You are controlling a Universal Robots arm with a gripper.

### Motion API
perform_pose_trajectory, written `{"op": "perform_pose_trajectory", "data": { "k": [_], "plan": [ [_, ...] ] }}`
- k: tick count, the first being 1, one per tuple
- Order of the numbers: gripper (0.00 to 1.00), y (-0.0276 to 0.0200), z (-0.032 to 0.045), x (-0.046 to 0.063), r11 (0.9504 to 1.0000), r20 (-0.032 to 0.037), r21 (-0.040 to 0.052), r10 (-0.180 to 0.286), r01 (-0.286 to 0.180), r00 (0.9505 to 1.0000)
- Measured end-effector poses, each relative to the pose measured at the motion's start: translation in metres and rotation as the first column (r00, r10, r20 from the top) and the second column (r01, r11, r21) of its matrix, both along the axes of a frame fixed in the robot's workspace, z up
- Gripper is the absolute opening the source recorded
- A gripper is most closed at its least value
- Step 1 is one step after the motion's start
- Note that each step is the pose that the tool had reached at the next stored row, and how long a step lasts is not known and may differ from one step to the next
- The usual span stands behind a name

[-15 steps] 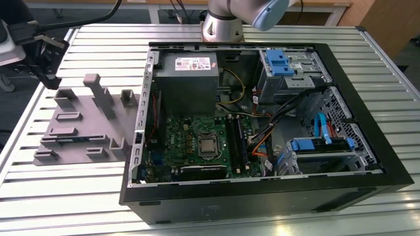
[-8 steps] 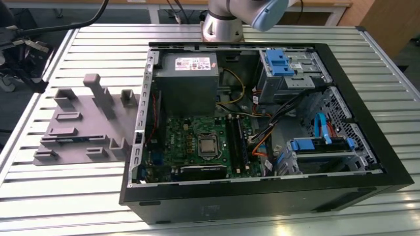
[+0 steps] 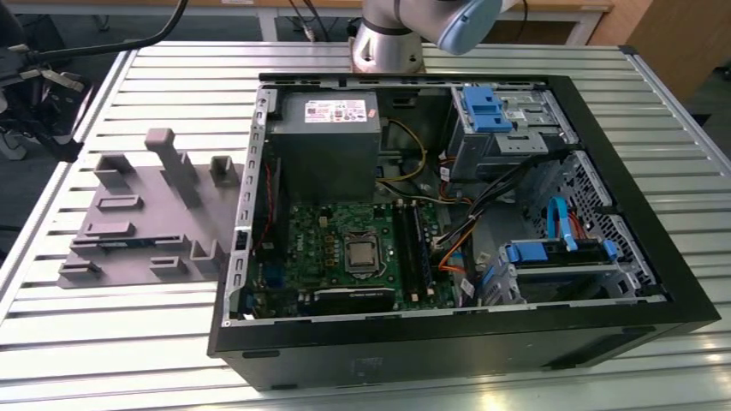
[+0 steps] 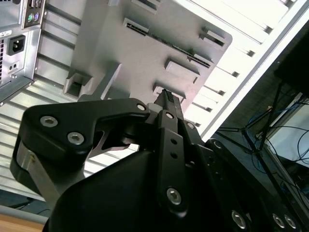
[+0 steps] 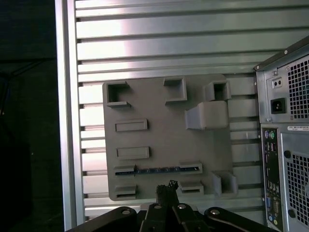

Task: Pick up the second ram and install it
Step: 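Pick up the second ram and move it above second insertion slot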

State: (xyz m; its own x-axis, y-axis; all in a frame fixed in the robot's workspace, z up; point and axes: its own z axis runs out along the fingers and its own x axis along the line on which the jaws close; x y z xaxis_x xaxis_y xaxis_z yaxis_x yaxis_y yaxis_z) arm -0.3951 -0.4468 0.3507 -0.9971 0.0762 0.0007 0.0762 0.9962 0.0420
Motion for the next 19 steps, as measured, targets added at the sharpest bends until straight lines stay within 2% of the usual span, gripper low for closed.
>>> {"op": "perform_pose_trajectory", "data": {
  "k": [8,11,15,19],
  "plan": [
    [0.11,0.0000,0.0000,-0.0002,1.0000,0.0000,0.0001,0.001,-0.001,1.0000],
    [0.11,-0.0001,-0.0001,-0.0003,0.9991,0.0001,0.0001,0.043,-0.043,0.9991],
    [0.11,-0.0001,-0.0006,-0.0003,0.9933,0.0001,-0.0002,0.115,-0.115,0.9933],
    [0.11,-0.0002,-0.0013,-0.0002,0.9821,-0.0002,-0.0017,0.188,-0.188,0.9821]
  ]
}}
